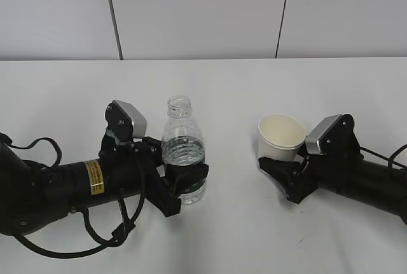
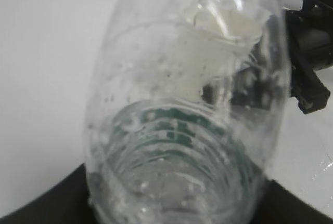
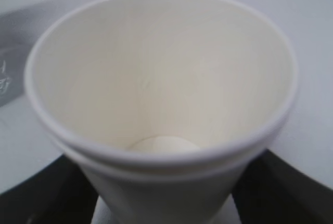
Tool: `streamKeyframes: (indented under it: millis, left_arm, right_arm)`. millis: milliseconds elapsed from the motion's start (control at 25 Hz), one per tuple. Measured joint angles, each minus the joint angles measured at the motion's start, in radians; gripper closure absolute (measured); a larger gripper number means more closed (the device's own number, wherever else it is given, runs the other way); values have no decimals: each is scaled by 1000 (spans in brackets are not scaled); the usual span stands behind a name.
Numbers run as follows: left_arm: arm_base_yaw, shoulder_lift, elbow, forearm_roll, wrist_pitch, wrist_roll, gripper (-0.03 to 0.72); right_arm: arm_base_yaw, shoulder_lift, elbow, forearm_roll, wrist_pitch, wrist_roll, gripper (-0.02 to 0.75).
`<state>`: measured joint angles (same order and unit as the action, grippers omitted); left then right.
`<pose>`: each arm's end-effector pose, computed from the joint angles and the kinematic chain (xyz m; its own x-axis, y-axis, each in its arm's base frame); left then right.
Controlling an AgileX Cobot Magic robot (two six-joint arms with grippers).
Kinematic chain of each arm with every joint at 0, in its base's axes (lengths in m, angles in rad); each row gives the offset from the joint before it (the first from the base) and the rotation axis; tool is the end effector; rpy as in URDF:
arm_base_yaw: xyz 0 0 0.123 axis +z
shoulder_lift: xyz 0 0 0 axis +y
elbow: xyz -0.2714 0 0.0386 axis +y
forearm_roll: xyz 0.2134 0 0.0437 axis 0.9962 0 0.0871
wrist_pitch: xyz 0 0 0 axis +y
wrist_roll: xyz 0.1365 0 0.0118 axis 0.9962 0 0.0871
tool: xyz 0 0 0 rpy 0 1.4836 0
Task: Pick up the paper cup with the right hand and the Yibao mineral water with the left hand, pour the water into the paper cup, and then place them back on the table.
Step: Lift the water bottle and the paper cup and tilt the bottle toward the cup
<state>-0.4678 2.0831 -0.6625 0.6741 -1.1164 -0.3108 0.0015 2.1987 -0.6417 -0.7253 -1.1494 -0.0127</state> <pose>0.2773 -0.2261 0.1002 -0.2594 0.1556 -0.9532 0.8555 0.4951 -0.1520 0.3359 0.0834 0.0607 -0.2037 -0.2811 -0.9378 -0.6637 0.7438 -0.0788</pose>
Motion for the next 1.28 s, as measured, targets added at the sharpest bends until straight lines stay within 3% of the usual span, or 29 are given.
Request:
streamKeyframes:
  millis: [360, 640, 1280]
  left_arm:
    - [0, -20, 0, -1, 6, 24, 291]
    - [0, -37, 0, -9, 3, 65, 323]
    - [54, -73, 0, -71, 4, 337, 324]
  right_arm:
    - [0, 0, 0, -7, 0, 0, 190]
    - [0, 0, -9, -84, 0, 0, 190]
    - [8, -34, -24, -305, 0, 88, 190]
